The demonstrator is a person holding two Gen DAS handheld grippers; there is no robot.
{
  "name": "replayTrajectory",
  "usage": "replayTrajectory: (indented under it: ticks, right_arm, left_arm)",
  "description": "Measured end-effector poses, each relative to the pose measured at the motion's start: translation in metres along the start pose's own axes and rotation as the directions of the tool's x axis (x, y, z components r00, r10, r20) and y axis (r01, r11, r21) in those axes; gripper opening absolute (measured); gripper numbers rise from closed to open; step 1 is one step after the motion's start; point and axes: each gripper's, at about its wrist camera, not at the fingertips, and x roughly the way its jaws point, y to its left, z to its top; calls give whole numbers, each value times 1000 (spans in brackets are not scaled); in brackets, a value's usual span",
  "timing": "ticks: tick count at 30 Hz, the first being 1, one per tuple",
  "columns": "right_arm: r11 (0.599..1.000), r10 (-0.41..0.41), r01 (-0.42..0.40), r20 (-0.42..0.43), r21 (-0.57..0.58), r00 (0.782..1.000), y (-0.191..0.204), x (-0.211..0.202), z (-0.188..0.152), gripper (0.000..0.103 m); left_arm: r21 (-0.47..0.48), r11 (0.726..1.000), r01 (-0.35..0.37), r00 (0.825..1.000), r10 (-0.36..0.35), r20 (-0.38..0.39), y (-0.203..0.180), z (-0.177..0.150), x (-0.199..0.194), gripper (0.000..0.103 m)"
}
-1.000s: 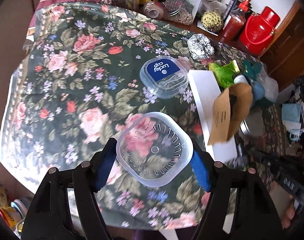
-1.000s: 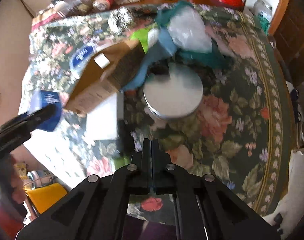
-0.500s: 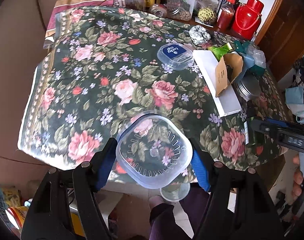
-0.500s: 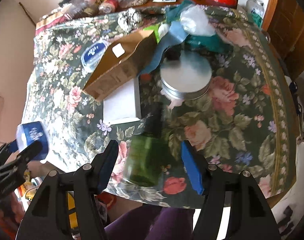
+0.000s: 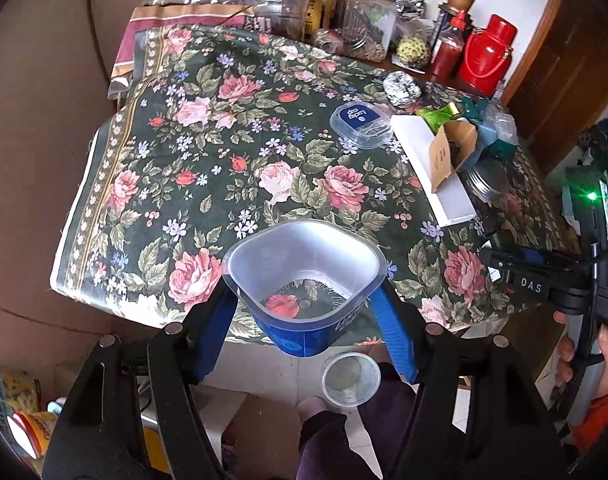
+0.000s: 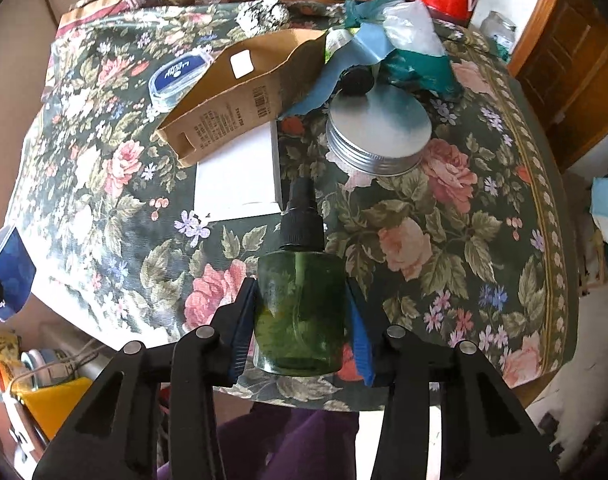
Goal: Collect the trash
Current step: 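Lift the cup and bottle and carry both toward the white bucket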
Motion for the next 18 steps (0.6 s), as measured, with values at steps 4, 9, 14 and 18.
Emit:
replayTrajectory:
  ticks: [4,9,14,18]
  right_arm:
    - [998,21,-23,36,60,999,-5,-16,-11,38]
    - [993,19,-32,118,111,993,-9,-51,-18,38]
    - [989,30,-58,197,138,980,-14,-89,-32,38]
    - [990,36,-69,252,124,967,-8,-116,-40,38]
  left_arm:
    - [35,999,27,1000,-28,10,0,1,5,66]
    - [67,994,90,994,-95,63,-7,8,-9,66]
    - [104,982,159,979,-170,114,-21,11,-36,65]
    - [116,972,204,965,-219,143,-32,6,-59,65]
